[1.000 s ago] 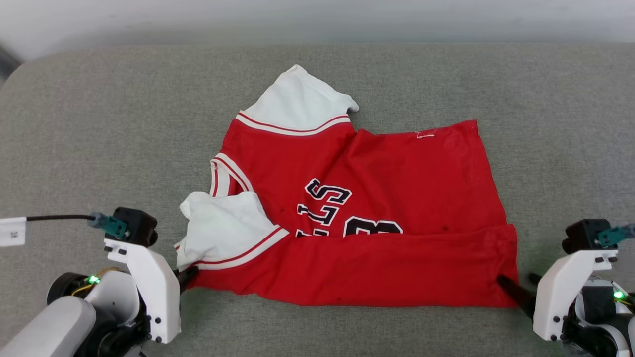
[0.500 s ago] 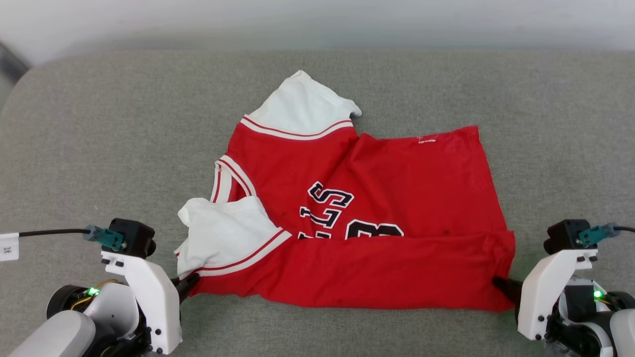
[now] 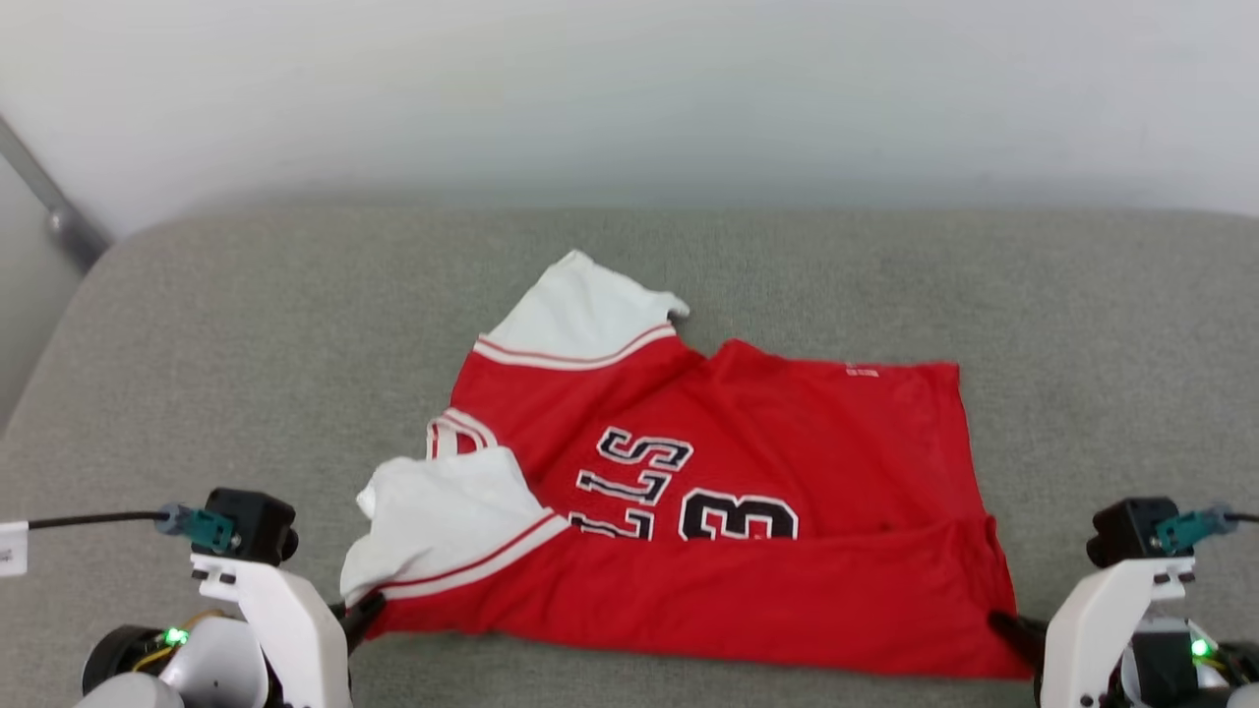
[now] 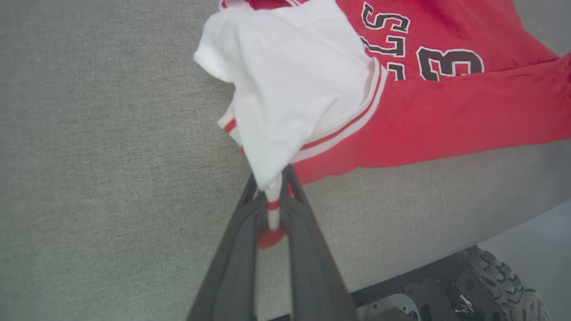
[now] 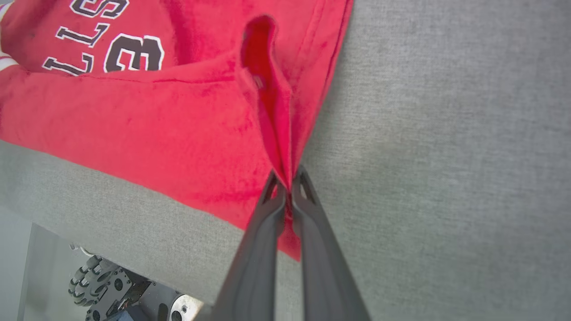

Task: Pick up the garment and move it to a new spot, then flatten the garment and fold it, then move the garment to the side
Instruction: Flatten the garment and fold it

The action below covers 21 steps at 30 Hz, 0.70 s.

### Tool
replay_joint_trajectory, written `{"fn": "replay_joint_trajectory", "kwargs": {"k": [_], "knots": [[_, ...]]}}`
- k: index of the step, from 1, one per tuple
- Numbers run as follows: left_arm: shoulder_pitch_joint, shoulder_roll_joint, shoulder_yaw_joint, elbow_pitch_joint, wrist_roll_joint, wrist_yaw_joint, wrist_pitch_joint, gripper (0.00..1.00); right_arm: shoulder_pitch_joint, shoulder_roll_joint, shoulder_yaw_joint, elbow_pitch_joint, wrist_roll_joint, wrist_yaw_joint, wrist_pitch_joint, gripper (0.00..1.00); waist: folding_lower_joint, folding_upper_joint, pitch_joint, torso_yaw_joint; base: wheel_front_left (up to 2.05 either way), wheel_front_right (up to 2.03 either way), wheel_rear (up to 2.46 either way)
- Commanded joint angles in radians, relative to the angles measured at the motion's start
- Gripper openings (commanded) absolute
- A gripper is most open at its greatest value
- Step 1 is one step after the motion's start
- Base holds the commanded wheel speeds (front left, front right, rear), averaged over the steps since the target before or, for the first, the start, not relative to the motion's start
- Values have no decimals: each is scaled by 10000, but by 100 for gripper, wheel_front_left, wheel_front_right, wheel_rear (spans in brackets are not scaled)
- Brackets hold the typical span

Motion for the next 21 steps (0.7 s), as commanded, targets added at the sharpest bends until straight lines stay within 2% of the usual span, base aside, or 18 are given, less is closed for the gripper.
{"fn": "replay_joint_trajectory", "kwargs": {"k": [1, 6, 10, 11, 12, 13, 14, 17, 21], "knots": [[134, 1, 15, -19, -47, 42, -45, 0, 146, 29, -40, -33, -11, -5, 12, 0, 0, -1, -301, 56, 0, 0, 0], [725, 21, -18, -155, -285, 273, -48, 0, 764, 138, -328, 71, 70, -5, 191, 0, 0, -1, -709, 171, 0, 0, 0], [1046, -143, -145, -24, -415, 242, -99, 0, 1076, 306, -477, 246, 59, -5, 107, 0, 0, -1, -755, 224, 0, 0, 0], [1034, -240, -165, 98, -416, 189, -180, 0, 1128, 353, -493, 292, 52, -5, 50, 49, 0, -1, -752, 239, 0, 0, 0], [1027, -345, -183, 216, -451, 168, -232, 22, 1151, 394, -505, 346, 27, -5, -87, 100, 0, -1, -747, 246, 0, 0, 0], [1017, -456, -227, 351, -489, 118, -247, 79, 1171, 401, -478, 402, -4, -5, -214, 100, 0, -1, -743, 248, 0, 0, 0], [973, -563, -255, 485, -514, 71, -302, 100, 1189, 421, -425, 410, 19, -5, -393, 100, 0, -1, -740, 242, 0, 0, 0], [816, -747, -214, 784, -413, 1, -563, 100, 1150, 357, -248, 190, -28, -5, -1202, 100, 0, -1, -720, 100, 0, 0, 0], [613, -755, -4, 823, -94, 74, -1112, 100, 1074, 311, -148, -302, -364, -5, -2864, 100, 0, -1, -711, -190, 0, 0, 0]]}}
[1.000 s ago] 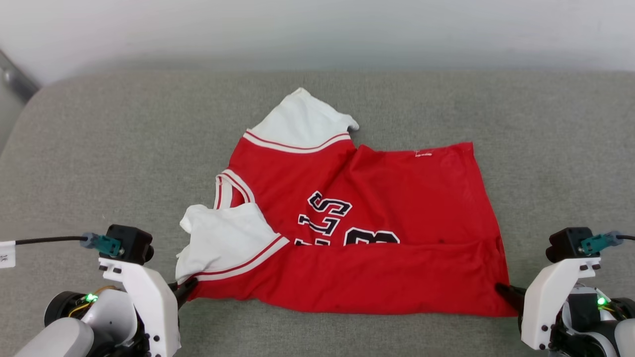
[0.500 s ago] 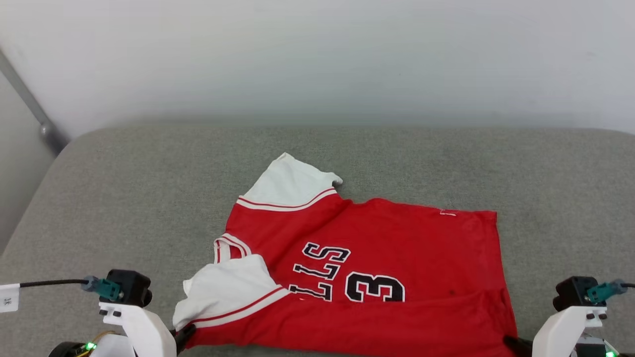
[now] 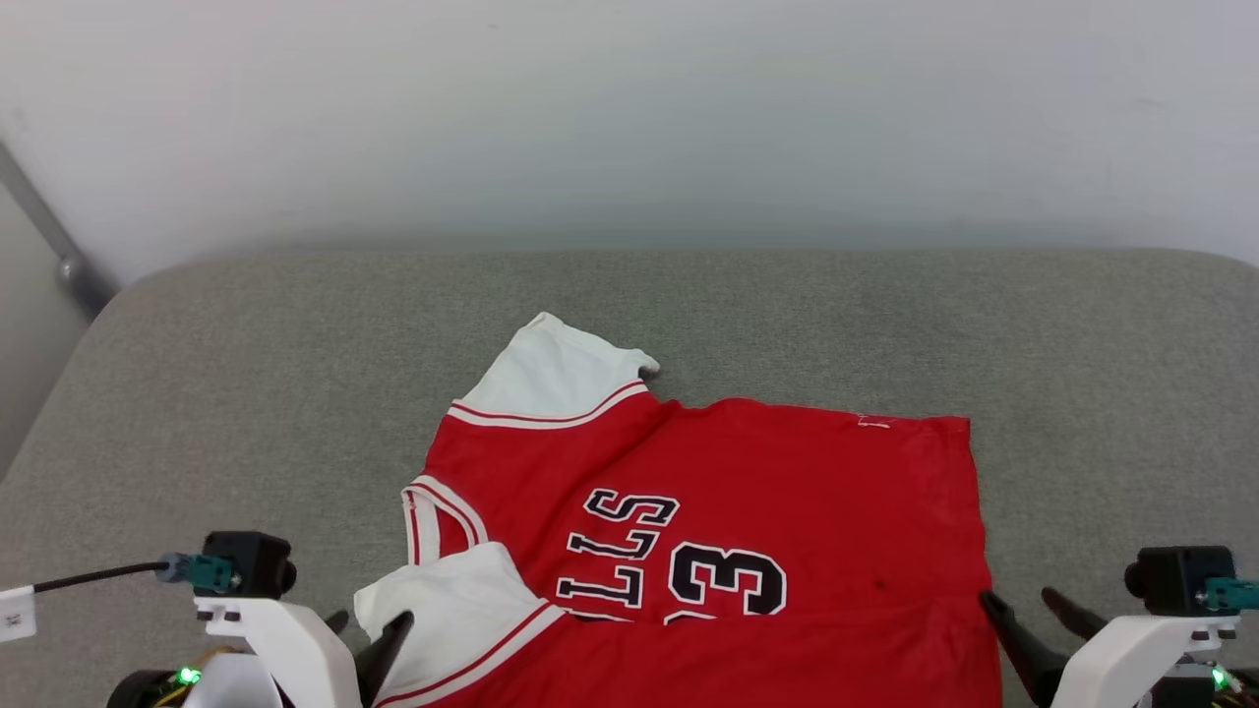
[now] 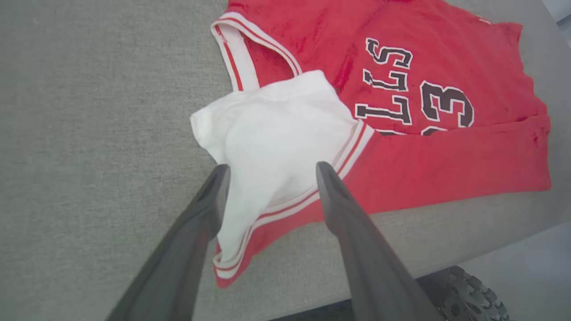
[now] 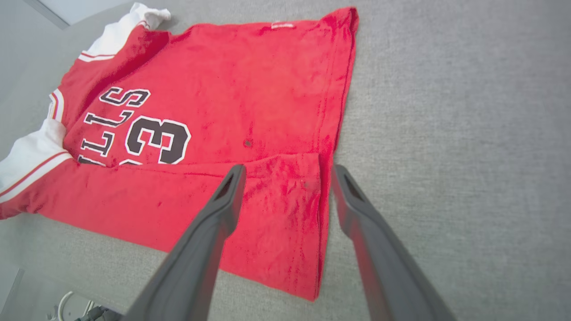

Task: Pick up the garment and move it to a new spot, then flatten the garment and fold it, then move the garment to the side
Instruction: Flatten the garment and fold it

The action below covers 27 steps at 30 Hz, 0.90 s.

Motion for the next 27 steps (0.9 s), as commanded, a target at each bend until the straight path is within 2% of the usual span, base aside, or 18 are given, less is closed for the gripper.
{"fn": "replay_joint_trajectory", "kwargs": {"k": [1, 4, 9, 14, 19, 23, 27], "knots": [[-133, 39, 102, -49, 107, 43, -156, 100, -82, 2, 6, -110, -110, -5, -293, 100, 0, 0, 5, -150, 0, 0, 0], [-372, 71, 372, -144, 398, 254, -657, 100, -137, 116, 24, -445, -482, -5, -1353, 100, 0, 0, 20, -480, 0, 0, 0], [-932, -191, 795, -190, 808, 631, -1409, 100, -456, 246, 96, -1087, -1138, -5, -2737, 100, 0, 0, 302, -1113, 0, 0, 0], [-2030, -536, 1181, 107, 1045, 699, -1966, 100, -968, 484, 72, -1725, -1594, -5, -3436, 100, 0, 0, 1124, -1668, 0, 0, 0], [-3633, -741, 1509, 804, 1075, 423, -2080, 100, -1722, 711, 201, -2214, -1721, -5, -3801, 100, 0, 0, 2483, -2133, 0, 0, 0], [-5059, -633, 1691, 1536, 926, -44, -1750, 100, -2329, 825, 316, -2428, -1821, -5, -4025, 100, 0, 0, 3573, -2493, 0, 0, 0], [-6497, -412, 1639, 2341, 743, -659, -955, 100, -2770, 947, 510, -2517, -1868, -5, -4225, 100, 0, 0, 4365, -2821, 0, 0, 0]]}}
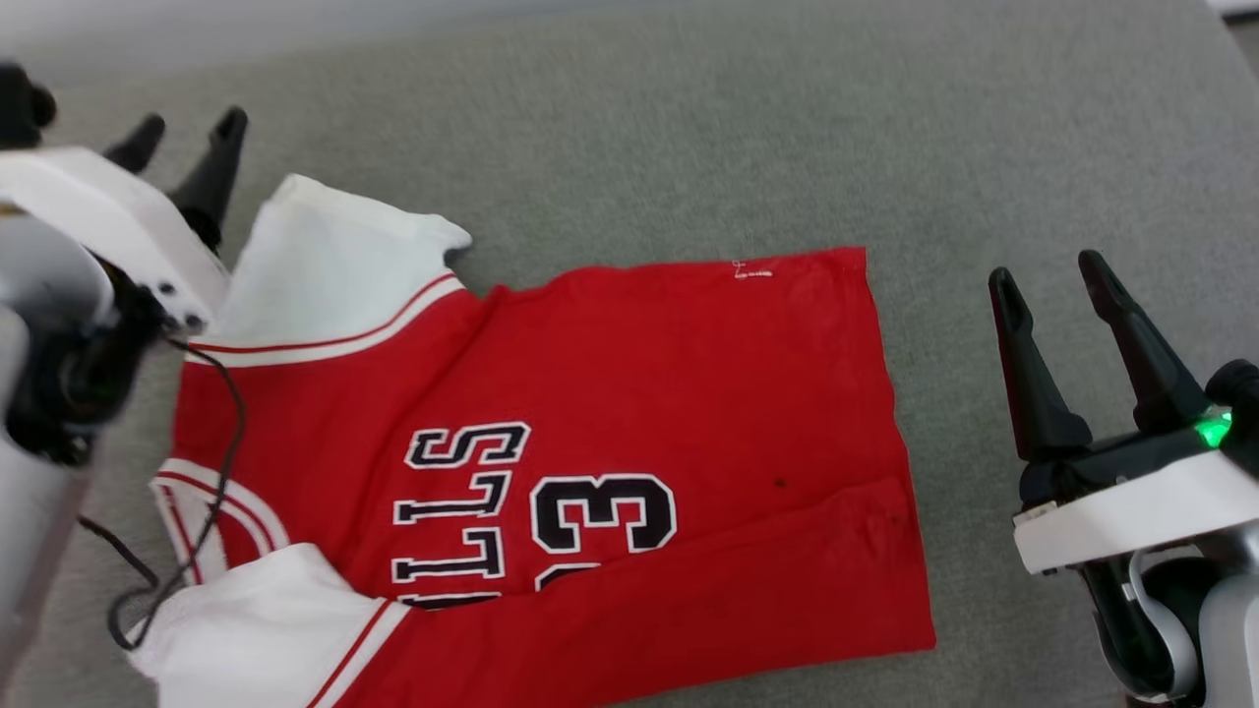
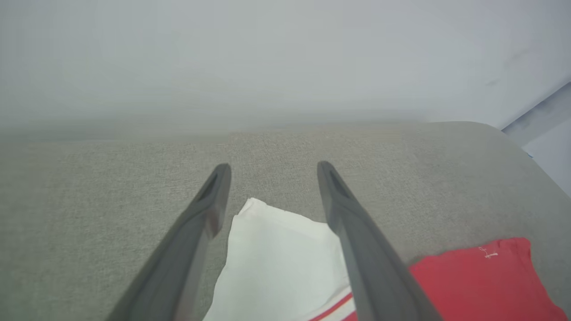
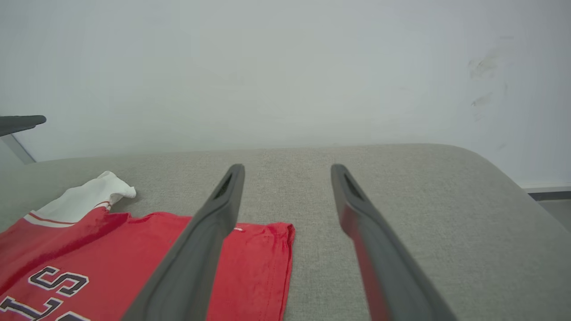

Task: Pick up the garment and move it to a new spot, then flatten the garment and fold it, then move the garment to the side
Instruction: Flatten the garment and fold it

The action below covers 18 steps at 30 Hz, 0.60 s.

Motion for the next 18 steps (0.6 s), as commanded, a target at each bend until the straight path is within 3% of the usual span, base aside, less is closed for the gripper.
{"fn": "replay_joint_trajectory", "kwargs": {"k": [1, 7, 11, 18], "knots": [[-710, 164, -114, 402, -127, -313, 580, 100, -252, 104, 80, 19, -55, -5, -98, 100, -1, 0, 1134, -683, 0, 0, 0], [-2213, 781, -721, 1350, -577, -1015, 3309, 100, -477, 226, 280, 233, 33, -5, -271, 100, -1, 0, 1692, -1089, 0, 0, 0], [-2672, 1346, -1011, 1774, -742, -867, 5020, 100, -517, 304, 424, 399, 142, -5, -404, 100, -1, 0, 1969, -1349, 0, 0, 0], [-2529, 1936, -1408, 2382, -752, -197, 6781, 100, -496, 397, 503, 576, 292, -5, -576, 100, -1, 0, 2367, -1687, 0, 0, 0]]}}
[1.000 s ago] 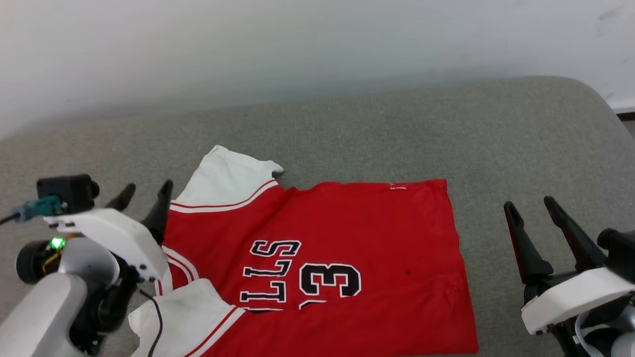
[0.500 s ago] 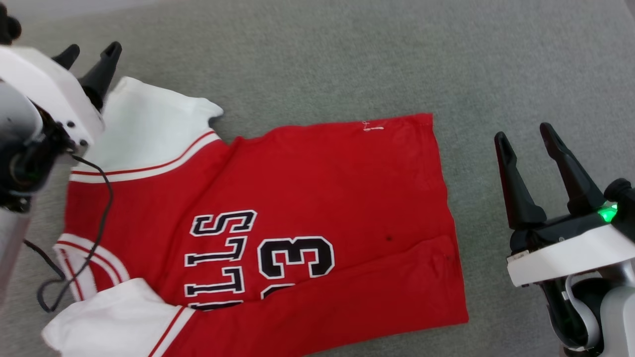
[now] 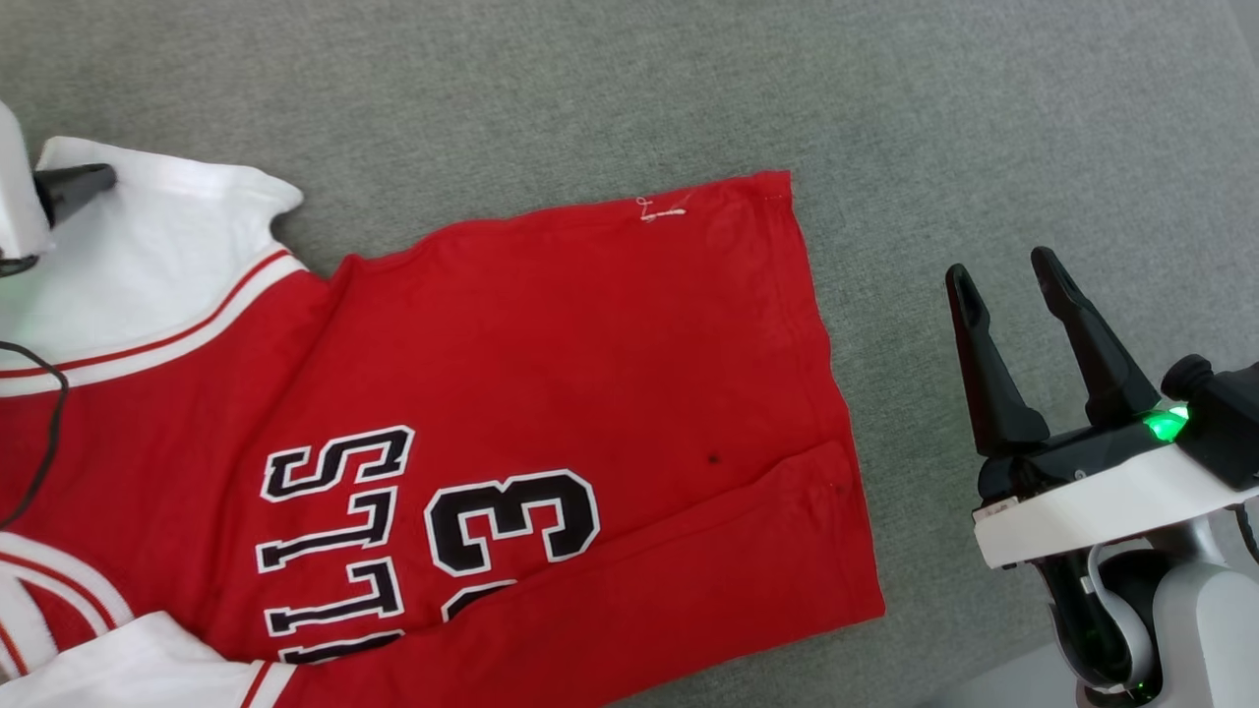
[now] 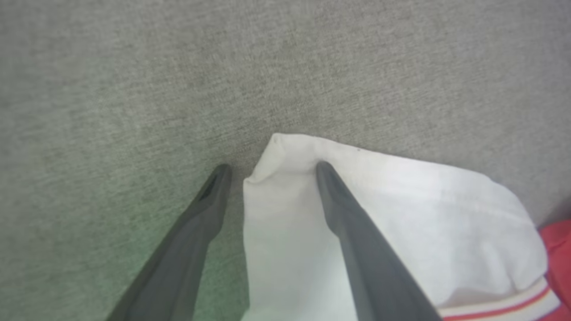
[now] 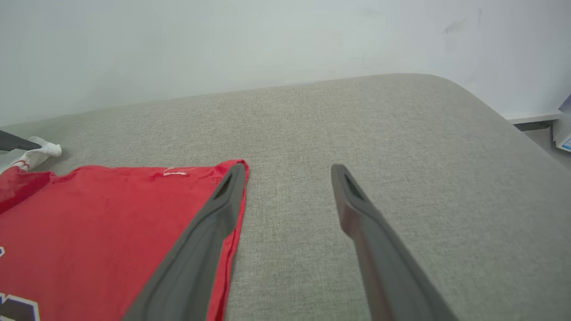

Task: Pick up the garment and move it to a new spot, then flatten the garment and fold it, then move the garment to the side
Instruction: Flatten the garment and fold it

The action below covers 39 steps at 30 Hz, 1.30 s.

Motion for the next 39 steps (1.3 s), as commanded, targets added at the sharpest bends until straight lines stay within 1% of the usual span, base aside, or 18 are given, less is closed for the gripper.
{"fn": "replay_joint_trajectory", "kwargs": {"k": [1, 2, 3, 4, 5, 8, 11, 14, 16, 17, 20, 24, 27, 30, 35, 39], "knots": [[506, -88, -262, 385, -53, 200, 305, 100, -106, 80, 0, 32, 48, -5, -64, 100, 0, -1, 128, -116, 0, 0, 0], [660, -157, -348, 458, -146, 278, 553, 88, -107, 83, -12, 49, 94, -5, -60, 100, 0, -1, 157, -135, 0, 0, 0], [804, -234, -428, 484, -228, 340, 728, 51, -116, 80, -25, 54, 122, -5, -66, 100, 0, -1, 190, -151, 0, 0, 0], [915, -358, -479, 491, -294, 359, 782, 34, -122, 85, -46, 59, 167, -5, -40, 100, 0, -1, 224, -157, 0, 0, 0], [1012, -483, -526, 503, -360, 348, 795, 0, -136, 87, -50, 61, 215, -5, -5, 100, 0, -1, 249, -160, 0, 0, 0], [1141, -823, -625, 560, -474, 283, 701, 0, -204, -8, -73, 55, 374, -5, 138, 100, 0, -1, 274, -130, 0, 0, 0], [1097, -965, -633, 612, -424, 179, 452, 0, -359, -173, -65, 95, 709, -5, 486, 100, 0, -1, 206, -32, 0, 0, 0], [871, -1043, -581, 654, -298, 83, 109, 0, -738, -423, -65, 279, 1249, -5, 1149, 100, 0, -1, 34, 151, 0, 0, 0], [608, -1114, -511, 663, -177, -42, -195, 0, -1121, -600, -85, 626, 1664, -5, 1893, 100, 0, -1, -111, 325, 0, 0, 0], [608, -1114, -511, 663, -177, -42, -195, 0, -1121, -600, -85, 626, 1664, -5, 1893, 100, 0, -1, -111, 325, 0, 0, 0], [127, -1255, -468, 525, 15, -265, -653, 0, -1901, -1013, -173, 1378, 2184, -5, 3393, 100, 0, -1, -326, 703, 0, 0, 0], [-596, -1473, -397, 286, 242, -613, -1185, 0, -3032, -1439, -144, 2392, 2639, -5, 5578, 100, 0, -1, -479, 1406, 0, 0, 0], [-845, -1781, -539, 85, 406, -894, -1483, 0, -3742, -1542, -48, 2898, 2671, -5, 6859, 100, 0, -1, -498, 1896, 0, 0, 0], [-1045, -1900, -632, -180, 561, -1114, -1736, 0, -4325, -1590, 13, 3405, 2422, -5, 7760, 100, 0, -1, -427, 2303, 0, 0, 0], [-1131, -2106, -725, -525, 639, -1311, -1977, 0, -5072, -1510, -22, 4439, 2001, -5, 8661, 100, 0, -1, -229, 2758, 0, 0, 0], [-1101, -2147, -767, -658, 698, -1391, -2141, 0, -5097, -1318, 193, 5314, 1770, -5, 9445, 100, 0, -1, -120, 2962, 0, 0, 0]]}}
